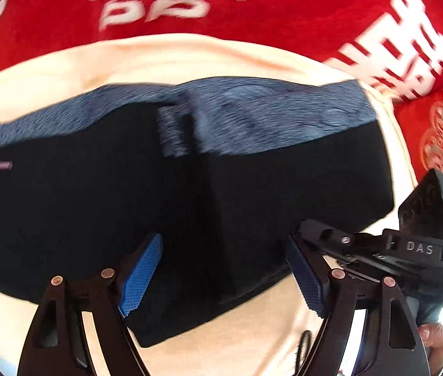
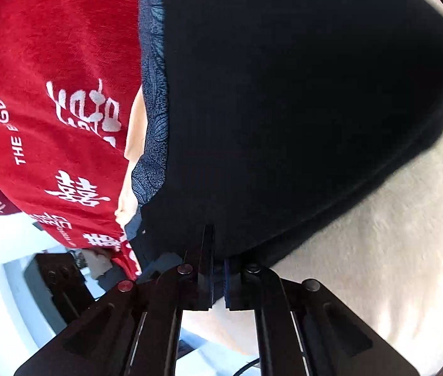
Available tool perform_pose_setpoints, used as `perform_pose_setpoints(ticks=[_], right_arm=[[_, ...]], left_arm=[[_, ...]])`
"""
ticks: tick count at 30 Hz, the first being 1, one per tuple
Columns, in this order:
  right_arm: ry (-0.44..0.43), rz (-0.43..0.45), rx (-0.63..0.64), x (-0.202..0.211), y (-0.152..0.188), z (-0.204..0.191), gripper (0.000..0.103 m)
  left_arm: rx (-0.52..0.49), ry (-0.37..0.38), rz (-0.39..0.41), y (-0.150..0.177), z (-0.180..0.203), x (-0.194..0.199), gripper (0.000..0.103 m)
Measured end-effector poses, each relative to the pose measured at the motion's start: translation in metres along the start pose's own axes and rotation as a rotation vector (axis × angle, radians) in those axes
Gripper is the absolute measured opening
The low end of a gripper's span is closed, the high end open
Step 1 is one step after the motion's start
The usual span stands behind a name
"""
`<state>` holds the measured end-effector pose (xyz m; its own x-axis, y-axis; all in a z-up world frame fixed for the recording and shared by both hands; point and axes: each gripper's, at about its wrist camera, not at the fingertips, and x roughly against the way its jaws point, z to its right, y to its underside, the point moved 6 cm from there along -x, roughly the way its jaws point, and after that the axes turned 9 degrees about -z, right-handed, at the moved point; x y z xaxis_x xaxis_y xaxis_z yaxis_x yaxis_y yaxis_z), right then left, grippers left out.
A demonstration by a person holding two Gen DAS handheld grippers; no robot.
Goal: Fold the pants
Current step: 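Carry the held trouser end over the trousers toward the waistband with the right gripper, then lower the held end onto the trousers and open the right gripper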
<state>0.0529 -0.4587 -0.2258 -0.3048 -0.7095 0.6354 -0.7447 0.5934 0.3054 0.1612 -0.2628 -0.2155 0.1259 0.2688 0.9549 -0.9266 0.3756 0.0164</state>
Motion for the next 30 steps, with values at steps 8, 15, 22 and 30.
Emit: perform_pose_setpoints(ticks=[8, 15, 22, 30], right_arm=[[0.154, 0.017, 0.291, 0.072, 0.011, -0.048, 0.033], [0.263, 0.145, 0.314, 0.114, -0.076, -0.054, 0.017], [0.389, 0.059, 0.309, 0.057, -0.115, -0.040, 0.017], [0.413, -0.009, 0.410, 0.043, -0.081, -0.041, 0.017]], left_arm=[[-0.016, -0.045, 0.076, -0.016, -0.003, 0.035, 0.081], [-0.132, -0.005, 0.100, -0.061, 0.052, 0.033, 0.081], [-0.118, -0.134, 0.082, -0.079, 0.053, -0.027, 0.081], [-0.238, -0.240, 0.093, -0.046, 0.063, -0.020, 0.081]])
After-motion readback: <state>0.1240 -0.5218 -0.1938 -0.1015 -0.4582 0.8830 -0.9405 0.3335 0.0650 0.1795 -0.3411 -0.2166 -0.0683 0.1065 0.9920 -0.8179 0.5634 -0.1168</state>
